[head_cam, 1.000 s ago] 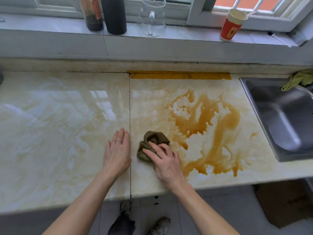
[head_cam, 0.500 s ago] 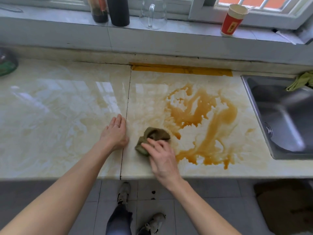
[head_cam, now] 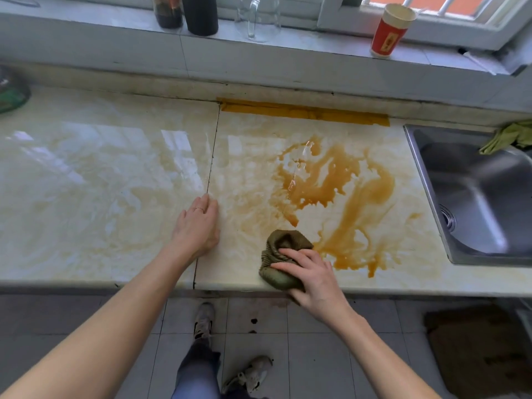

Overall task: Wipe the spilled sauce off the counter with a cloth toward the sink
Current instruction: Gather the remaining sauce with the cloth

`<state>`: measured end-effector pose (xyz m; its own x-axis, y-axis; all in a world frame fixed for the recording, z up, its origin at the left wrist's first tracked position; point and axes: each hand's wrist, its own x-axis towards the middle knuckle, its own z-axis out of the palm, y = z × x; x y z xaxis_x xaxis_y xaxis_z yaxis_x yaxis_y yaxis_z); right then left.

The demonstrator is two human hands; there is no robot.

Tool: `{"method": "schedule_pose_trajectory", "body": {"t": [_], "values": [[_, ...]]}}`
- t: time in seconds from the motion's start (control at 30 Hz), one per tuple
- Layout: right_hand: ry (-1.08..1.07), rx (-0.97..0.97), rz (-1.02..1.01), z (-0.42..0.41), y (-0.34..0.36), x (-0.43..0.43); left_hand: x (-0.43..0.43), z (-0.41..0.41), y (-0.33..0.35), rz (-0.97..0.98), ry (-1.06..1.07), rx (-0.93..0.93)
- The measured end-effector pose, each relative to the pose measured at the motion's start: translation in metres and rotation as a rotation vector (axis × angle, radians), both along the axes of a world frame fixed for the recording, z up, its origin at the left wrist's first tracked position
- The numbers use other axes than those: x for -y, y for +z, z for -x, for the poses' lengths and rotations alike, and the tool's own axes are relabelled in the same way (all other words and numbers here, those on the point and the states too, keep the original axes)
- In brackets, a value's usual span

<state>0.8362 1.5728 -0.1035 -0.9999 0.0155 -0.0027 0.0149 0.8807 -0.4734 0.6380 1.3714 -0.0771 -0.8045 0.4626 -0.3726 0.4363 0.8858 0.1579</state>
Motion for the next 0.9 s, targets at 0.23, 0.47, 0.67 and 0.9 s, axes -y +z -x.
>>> {"method": "schedule_pose_trajectory", "body": {"t": [0.23, 0.47, 0.67, 0.9], "values": [[-0.294, -0.208, -0.063, 0.01, 0.012, 0.029, -0.004, -0.013, -0.006, 0.076, -0.004, 0.061], [0.013, -0.143, -0.31, -0.002, -0.031, 0.019, 0.002, -0.004, -0.004, 0.081, -0.043, 0.126], [-0.314, -0.198, -0.171, 0.019, -0.016, -0.018, -0.001, -0.008, -0.005, 0.106, -0.046, 0.11], [-0.043, -0.2, -0.27, 0.017, -0.026, 0.007, 0.0, -0.01, -0.004, 0.125, -0.048, 0.12]]}}
